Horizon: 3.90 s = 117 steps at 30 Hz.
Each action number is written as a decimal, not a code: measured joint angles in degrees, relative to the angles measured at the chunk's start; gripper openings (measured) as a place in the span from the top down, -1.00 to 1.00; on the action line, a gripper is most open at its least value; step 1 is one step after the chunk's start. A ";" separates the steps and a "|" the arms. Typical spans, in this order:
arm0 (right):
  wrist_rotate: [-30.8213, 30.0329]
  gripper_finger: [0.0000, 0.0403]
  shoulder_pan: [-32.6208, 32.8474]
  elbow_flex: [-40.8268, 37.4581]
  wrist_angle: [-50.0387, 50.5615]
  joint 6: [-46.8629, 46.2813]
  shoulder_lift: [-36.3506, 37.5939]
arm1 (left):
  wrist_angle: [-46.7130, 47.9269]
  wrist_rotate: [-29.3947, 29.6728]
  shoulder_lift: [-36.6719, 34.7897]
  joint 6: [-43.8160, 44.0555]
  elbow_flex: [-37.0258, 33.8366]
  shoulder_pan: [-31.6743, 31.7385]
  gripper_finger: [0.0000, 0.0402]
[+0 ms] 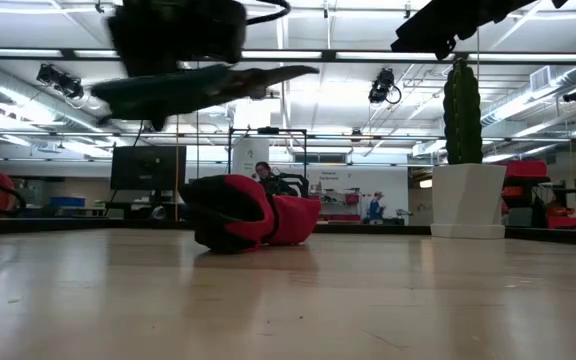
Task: Pick & Place Garden tools in Gardening bag
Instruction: Put the green shear scissors into the gardening tool bag
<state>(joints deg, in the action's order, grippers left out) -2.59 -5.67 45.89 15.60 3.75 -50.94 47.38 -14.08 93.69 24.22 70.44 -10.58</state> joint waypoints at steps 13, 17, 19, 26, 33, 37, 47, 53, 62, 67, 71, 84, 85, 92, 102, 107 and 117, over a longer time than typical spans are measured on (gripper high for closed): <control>-1.63 0.02 0.00 0.00 -1.41 4.70 0.02 | -1.36 0.04 0.00 -5.03 8.00 14.46 0.71; -5.44 0.02 0.00 0.00 -3.00 6.49 0.02 | -4.40 -2.15 0.00 -2.29 9.46 18.83 0.71; -7.54 0.02 0.00 0.00 -3.66 8.62 0.02 | -6.50 -2.67 0.00 -0.25 9.74 20.78 0.71; -13.62 0.02 0.00 0.00 -6.29 18.48 0.02 | -16.28 -9.34 0.02 9.08 9.85 27.29 0.71; -17.21 0.02 -0.02 -0.02 -8.18 28.51 0.02 | -22.49 -14.63 0.02 15.40 9.87 31.54 0.71; -18.06 0.02 -0.02 -0.02 -9.16 33.73 0.02 | -24.30 -16.48 0.02 18.60 9.87 32.97 0.71; -17.98 0.02 -0.02 -0.04 -14.72 52.29 0.02 | -33.46 -21.20 0.04 25.30 9.90 33.69 0.71; -17.73 0.02 -0.02 -0.04 -19.59 55.68 0.02 | -39.08 -21.78 0.04 29.21 9.90 33.68 0.71; -17.35 0.02 -0.02 -0.04 -19.85 55.69 0.02 | -39.59 -11.02 0.04 29.22 9.90 33.68 0.71; -17.35 0.02 -0.02 -0.04 -19.81 55.74 0.02 | -39.67 -2.40 0.04 29.23 9.90 33.68 0.71; -17.38 0.02 -0.02 -0.04 -19.81 57.39 0.02 | -39.78 0.66 0.04 30.89 9.90 33.68 0.71; -16.53 0.02 -0.02 -0.04 -19.85 70.82 0.02 | -44.87 -4.10 0.04 39.00 9.90 33.13 0.71; -15.62 0.02 -0.04 -0.04 -19.89 71.14 0.02 | -45.01 -4.48 0.04 39.69 9.90 33.00 0.71; -11.89 0.02 -0.02 -0.04 -20.11 76.03 -1.33 | -46.07 -8.75 0.04 42.89 9.90 30.85 0.71; -11.34 0.02 -0.02 -0.04 -30.07 83.85 -7.36 | -50.04 -11.26 0.07 47.47 9.90 28.63 0.71; -11.32 0.02 -0.02 -0.04 -34.12 85.71 -9.09 | -50.69 -12.09 0.07 48.94 9.90 28.34 0.71; -8.04 0.02 -0.01 -0.04 -37.34 88.73 -10.78 | -51.50 -13.65 0.07 51.19 9.90 28.34 0.71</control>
<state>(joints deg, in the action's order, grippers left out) -10.63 -5.69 45.84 -21.74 92.48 -61.71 -4.12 -27.73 93.76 75.42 80.34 17.76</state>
